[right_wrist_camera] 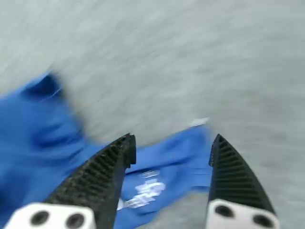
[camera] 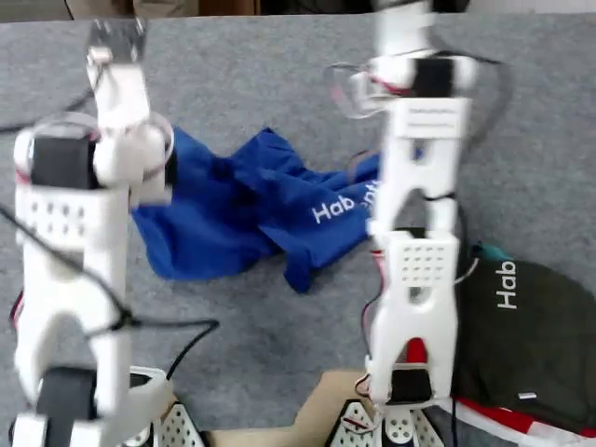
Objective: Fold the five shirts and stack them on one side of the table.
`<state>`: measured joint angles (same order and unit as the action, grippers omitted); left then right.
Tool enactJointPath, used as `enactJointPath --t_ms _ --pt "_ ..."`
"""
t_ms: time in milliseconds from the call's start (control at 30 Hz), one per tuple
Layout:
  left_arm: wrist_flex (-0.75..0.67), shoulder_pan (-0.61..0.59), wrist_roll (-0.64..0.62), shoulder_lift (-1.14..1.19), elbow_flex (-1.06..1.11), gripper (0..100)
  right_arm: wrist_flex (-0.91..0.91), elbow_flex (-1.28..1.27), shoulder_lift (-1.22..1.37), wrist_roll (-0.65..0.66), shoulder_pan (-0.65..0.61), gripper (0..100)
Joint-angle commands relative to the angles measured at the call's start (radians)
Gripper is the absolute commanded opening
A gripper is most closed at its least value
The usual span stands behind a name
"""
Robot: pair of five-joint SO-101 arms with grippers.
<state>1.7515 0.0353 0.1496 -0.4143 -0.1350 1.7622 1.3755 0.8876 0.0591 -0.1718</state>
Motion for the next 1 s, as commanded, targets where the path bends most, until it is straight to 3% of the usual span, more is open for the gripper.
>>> enactJointPath --t_ms 0,200,367,500,700,967 --pt "-0.002 -0.011 0.083 -0.203 0.265 2 -0.032 -0.199 -0.027 0.009 -0.166 29.9" --pt "-0.048 -0.009 0.157 -0.47 0.606 2 -0.054 -0.259 0.045 0.008 -0.351 33.0" --pt "-0.058 -0.017 0.153 -0.642 0.753 2 -0.166 -0.26 0.162 0.008 -0.389 32.8" --pt "-0.058 -0.018 0.153 -0.717 0.796 2 -0.203 -0.24 0.249 -0.005 -0.341 28.4" --pt "-0.058 -0.018 0.152 -0.733 0.799 2 -0.218 -0.128 0.28 -0.089 -0.251 1.6" --pt "-0.091 -0.02 0.15 -0.74 0.792 2 -0.038 0.163 0.217 -0.118 -0.102 1.2"
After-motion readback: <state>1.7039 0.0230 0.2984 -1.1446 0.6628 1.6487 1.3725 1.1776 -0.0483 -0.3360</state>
